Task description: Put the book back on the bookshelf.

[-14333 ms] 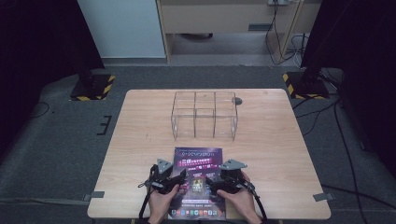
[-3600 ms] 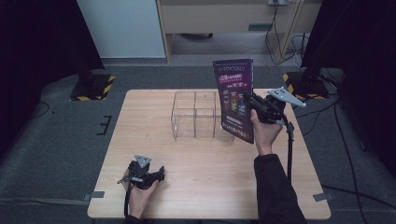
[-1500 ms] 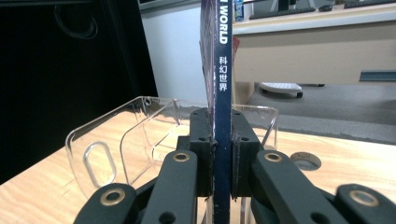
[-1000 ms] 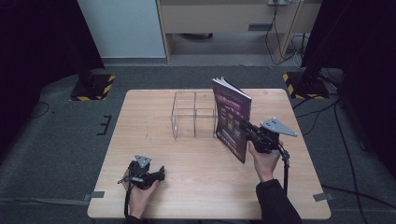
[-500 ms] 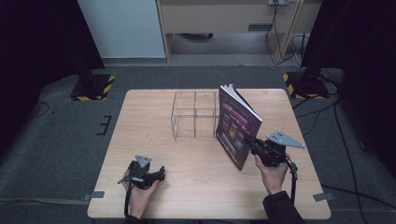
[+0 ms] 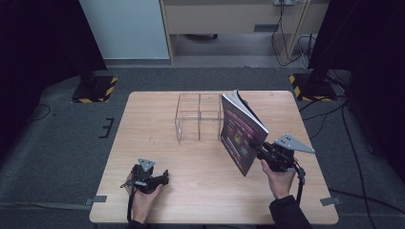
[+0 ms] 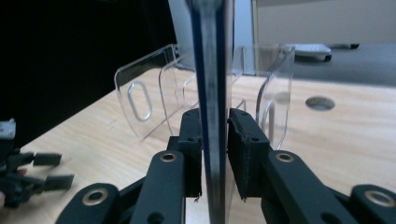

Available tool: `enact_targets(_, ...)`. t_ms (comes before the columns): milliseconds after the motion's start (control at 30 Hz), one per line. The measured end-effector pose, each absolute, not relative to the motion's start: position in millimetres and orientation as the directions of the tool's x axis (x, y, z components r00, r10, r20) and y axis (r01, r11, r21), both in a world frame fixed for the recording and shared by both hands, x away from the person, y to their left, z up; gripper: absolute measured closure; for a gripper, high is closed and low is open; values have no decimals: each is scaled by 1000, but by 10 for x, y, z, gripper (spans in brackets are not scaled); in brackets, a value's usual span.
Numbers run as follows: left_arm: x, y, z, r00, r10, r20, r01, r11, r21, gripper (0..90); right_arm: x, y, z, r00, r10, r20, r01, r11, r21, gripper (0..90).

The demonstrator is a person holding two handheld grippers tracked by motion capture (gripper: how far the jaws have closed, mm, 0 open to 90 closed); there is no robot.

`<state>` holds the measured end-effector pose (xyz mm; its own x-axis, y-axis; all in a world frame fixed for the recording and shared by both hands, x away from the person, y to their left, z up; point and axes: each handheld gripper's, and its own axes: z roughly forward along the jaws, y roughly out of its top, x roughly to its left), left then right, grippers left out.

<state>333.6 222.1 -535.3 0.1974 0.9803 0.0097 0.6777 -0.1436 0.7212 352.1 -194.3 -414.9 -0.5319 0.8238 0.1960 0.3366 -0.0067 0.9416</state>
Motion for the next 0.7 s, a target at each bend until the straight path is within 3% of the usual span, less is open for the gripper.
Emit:
enact_targets(167, 3336, 2221, -5353, 198, 980, 10, 678, -144, 721, 126, 3607, -1905, -4061, -521, 833, 187, 336, -2, 942, 758)
enact_targets(300, 3336, 2221, -5353, 197, 980, 10, 678, -144, 721, 125, 3647, -1888, -4057, -481, 858, 177, 348, 1, 938, 838)
enact_targets(700, 3337, 2221, -5353, 198, 980, 10, 678, -144, 721, 125, 3636, -1833, -3987, -460, 877, 142, 325, 17, 946, 844)
